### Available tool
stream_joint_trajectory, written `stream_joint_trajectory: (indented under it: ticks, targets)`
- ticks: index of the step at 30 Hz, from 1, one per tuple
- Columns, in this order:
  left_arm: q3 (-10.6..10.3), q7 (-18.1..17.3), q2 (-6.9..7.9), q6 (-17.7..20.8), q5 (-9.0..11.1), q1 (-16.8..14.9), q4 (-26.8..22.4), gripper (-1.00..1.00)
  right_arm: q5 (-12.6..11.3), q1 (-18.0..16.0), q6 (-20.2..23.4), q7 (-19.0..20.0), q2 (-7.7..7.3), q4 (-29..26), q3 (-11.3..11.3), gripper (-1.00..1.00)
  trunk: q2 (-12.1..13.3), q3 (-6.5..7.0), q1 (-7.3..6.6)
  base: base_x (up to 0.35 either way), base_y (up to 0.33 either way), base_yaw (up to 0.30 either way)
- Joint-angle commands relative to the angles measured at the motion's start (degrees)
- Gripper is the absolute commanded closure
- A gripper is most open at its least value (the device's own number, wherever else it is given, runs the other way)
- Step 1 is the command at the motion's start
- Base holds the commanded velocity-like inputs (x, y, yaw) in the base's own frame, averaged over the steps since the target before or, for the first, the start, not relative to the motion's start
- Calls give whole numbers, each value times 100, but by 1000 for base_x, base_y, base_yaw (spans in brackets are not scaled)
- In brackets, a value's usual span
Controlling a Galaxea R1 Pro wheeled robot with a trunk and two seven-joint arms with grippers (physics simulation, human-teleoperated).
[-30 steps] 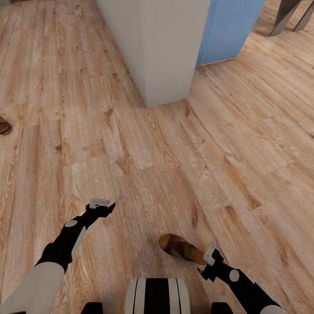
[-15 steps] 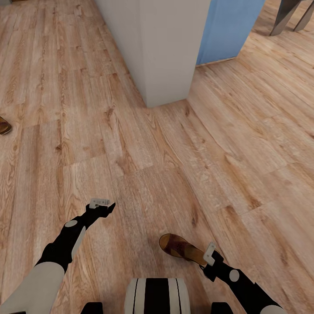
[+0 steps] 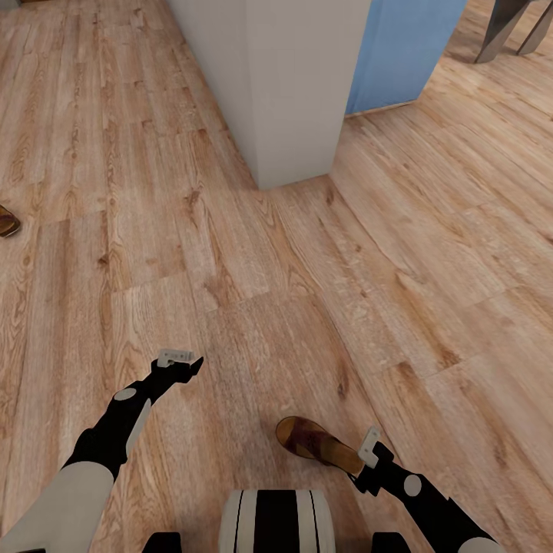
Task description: Pick up the two gym shoes and the two sandals from the corridor floor and place them onto the hallstand (shoe rack) in the corridor, making sure they are on the rack and not on the floor. Arrange them so the two gym shoes are next to each other and the two sandals are next to each other.
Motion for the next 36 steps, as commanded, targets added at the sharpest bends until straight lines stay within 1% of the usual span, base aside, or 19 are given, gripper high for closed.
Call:
stream_joint_trajectory:
  ticks: [1, 14, 26, 30, 33, 34, 35, 36]
  targets:
    - [28, -45, -6, 28, -48, 0, -11, -100, 29, -1, -9, 6, -3, -4, 7, 100, -1, -3, -1, 0, 0, 0]
    - [28, -45, 7, 23, -42, 4, -10, -100, 27, -1, -9, 6, 4, -4, 7, 100, -1, -3, -1, 0, 0, 0]
    - [44, -44, 43, 20, -69, 32, -4, -100, 12, -1, -18, 6, 37, -4, 16, 100, 15, 263, -32, 0, 0, 0]
    - [46, -48, 44, 11, -75, 189, -7, -100, 7, -1, -22, 6, 52, -1, 16, 100, 20, 351, -42, 0, 0, 0]
    - [50, -41, 50, 9, -80, 228, -2, -100, 3, -1, -25, 6, 56, -3, 16, 100, 24, 418, -50, 0, 0, 0]
    - [57, -33, 65, 13, -82, 275, 6, -100, -8, -1, -23, 6, 59, 2, 16, 100, 26, 440, -52, 0, 0, 0]
    - [62, -18, 76, 28, -90, 419, 14, -100, -63, -1, -21, 6, 68, -4, 22, 100, 27, 462, -55, 0, 0, 0]
    - [63, -15, 77, 24, -92, 441, 15, -100, -74, -1, -20, 6, 71, -15, 23, 100, 28, 484, -58, 0, 0, 0]
